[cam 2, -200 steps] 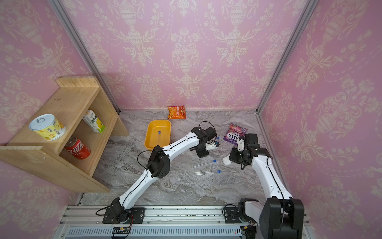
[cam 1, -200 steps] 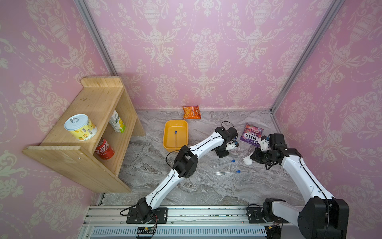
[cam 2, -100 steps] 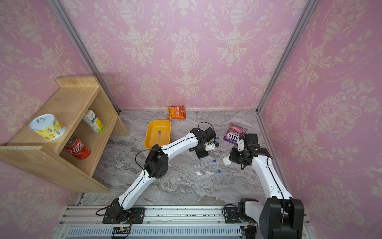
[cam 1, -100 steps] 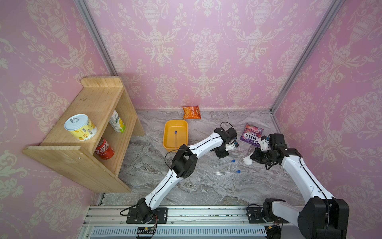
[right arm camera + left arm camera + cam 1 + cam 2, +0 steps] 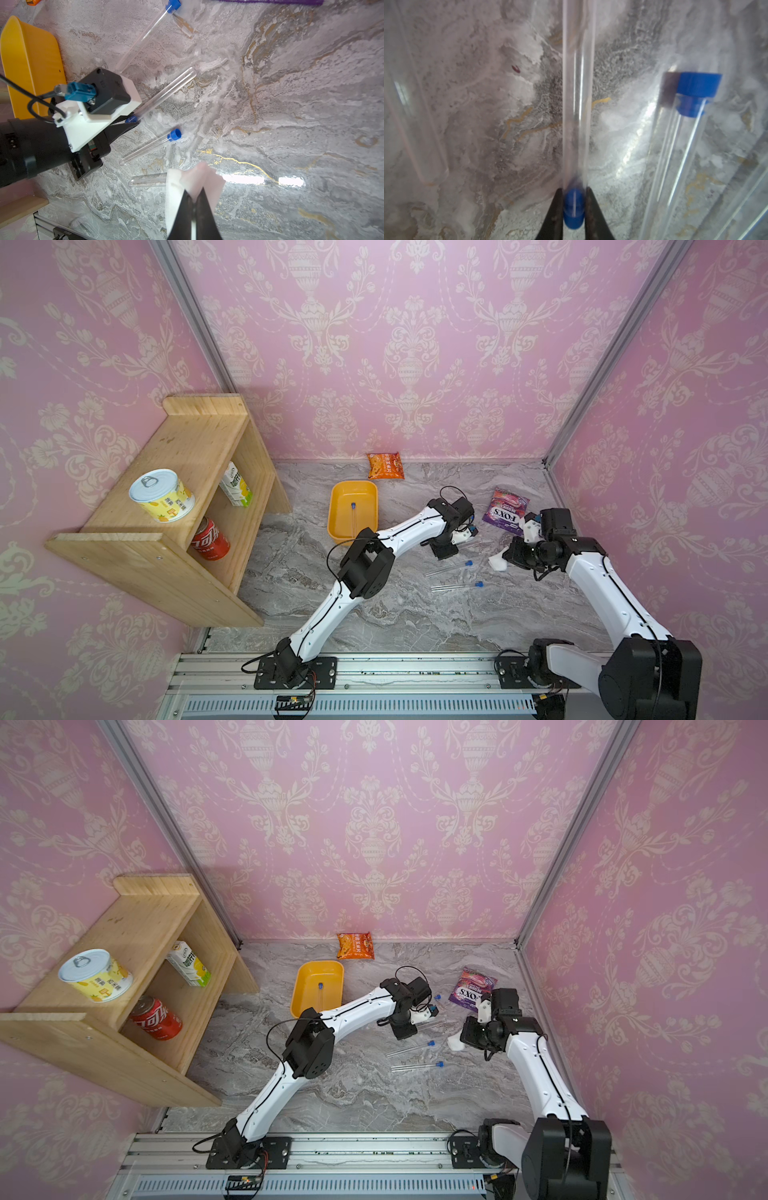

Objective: Wipe the exteriors of test tubes
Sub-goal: Pick up the test tube at the center of the board, then wipe the dirt from the test tube.

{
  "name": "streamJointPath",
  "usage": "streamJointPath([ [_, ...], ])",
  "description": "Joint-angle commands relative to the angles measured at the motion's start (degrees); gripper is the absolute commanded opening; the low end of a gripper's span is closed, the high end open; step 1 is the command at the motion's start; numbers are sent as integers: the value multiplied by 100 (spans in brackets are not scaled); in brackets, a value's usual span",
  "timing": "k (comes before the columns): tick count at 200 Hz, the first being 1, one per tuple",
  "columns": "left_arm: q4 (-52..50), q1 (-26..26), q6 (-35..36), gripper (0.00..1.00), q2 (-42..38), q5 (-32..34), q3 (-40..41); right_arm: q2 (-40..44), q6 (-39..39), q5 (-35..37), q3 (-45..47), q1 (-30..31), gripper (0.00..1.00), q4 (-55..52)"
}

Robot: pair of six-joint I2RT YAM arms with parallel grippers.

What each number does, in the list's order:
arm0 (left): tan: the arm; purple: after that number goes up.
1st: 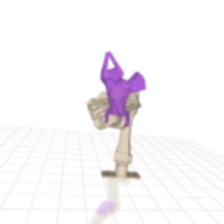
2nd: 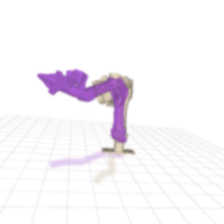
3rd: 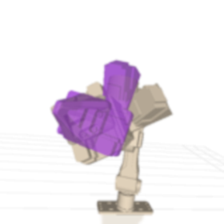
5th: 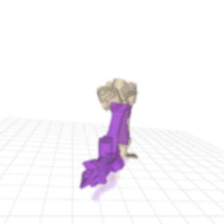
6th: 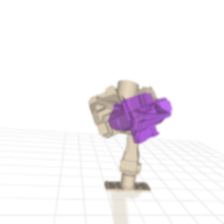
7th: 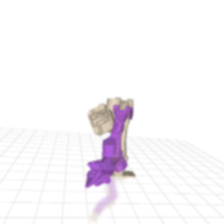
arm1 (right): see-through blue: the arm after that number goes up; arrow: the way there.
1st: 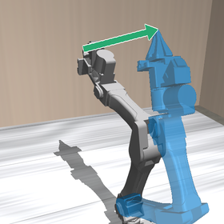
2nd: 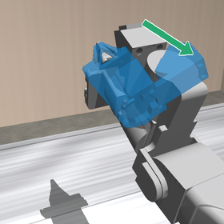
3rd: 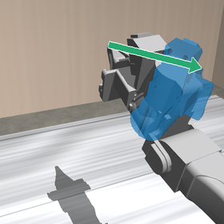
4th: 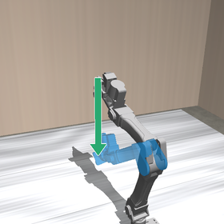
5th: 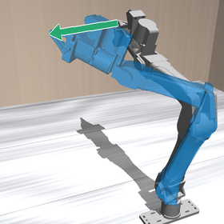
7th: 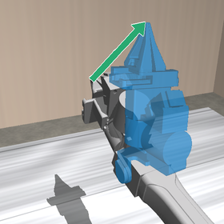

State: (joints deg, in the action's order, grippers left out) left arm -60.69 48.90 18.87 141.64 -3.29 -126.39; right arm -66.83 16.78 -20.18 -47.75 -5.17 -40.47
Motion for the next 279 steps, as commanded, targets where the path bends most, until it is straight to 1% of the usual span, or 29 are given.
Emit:
streamJointPath([
  [1, 355, -83, -229, 12, -676, -296, 469, -55, 148, -165, 11, -26, 0, 120],
  [21, 675, -124, -337, 12, -1144, -461, 1093, -173, 310, -301, -8, 47, 0, 342],
  [38, 838, -175, -448, 12, -1520, -621, 1554, -307, 360, -222, -162, 293, 0, 487],
  [69, 1002, -197, -583, 12, -2067, -669, 2259, -528, 253, 391, -626, 1108, 0, 678],
  [87, 1091, -219, -659, 12, -2323, -664, 2615, -776, 234, 399, -809, 1419, 0, 883],
  [117, 1323, -293, -875, 12, -2670, -858, 3121, -779, 208, 502, -678, 1800, 0, 1495],
  [138, 1552, -344, -1050, 13, -2895, -1024, 3447, -863, 69, 428, -642, 1869, 0, 1686],
  [201, 1652, -343, -1281, 13, -3225, -1353, 3735, -1076, -467, 263, -764, 2083, 0, 1870],
  [244, 1666, -340, -1352, 13, -3309, -1446, 3849, -1022, -492, 230, -586, 2382, 0, 2176],
  [279, 1671, -343, -1343, 13, -3328, -1402, 3885, -1051, -484, 372, -580, 2736, 0, 2135],
])
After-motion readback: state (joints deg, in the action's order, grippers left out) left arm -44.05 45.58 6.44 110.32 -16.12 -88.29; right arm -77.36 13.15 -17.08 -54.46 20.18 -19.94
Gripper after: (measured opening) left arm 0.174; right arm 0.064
